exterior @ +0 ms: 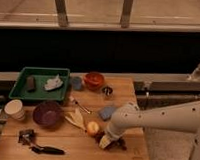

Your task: Place grapes in purple bowl

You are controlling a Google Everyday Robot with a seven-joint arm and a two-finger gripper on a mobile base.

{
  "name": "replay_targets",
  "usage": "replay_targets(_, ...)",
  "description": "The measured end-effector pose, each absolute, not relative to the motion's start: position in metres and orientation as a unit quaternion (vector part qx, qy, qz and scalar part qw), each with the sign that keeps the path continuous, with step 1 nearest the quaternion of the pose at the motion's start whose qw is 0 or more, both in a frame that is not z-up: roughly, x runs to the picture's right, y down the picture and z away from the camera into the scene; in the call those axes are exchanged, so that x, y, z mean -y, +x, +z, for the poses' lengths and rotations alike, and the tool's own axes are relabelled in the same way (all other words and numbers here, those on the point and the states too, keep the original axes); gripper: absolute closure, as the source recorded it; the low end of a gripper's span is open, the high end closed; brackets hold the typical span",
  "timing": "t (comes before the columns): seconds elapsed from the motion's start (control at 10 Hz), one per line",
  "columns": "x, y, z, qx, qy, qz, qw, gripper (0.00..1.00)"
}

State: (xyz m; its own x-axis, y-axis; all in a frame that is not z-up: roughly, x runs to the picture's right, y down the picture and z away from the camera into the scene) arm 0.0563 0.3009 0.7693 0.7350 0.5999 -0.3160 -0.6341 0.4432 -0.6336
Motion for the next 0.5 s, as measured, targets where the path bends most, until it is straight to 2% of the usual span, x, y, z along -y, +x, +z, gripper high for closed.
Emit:
replay_targets(0.2, -0.3, 0.058, 0.768, -0.018, -0.386, 0.365, 0.847, 1.0)
replay_targets(0.5, -0.286, 0.066, 0.758, 0.027, -0.407, 0.387, 0.827, 1.0)
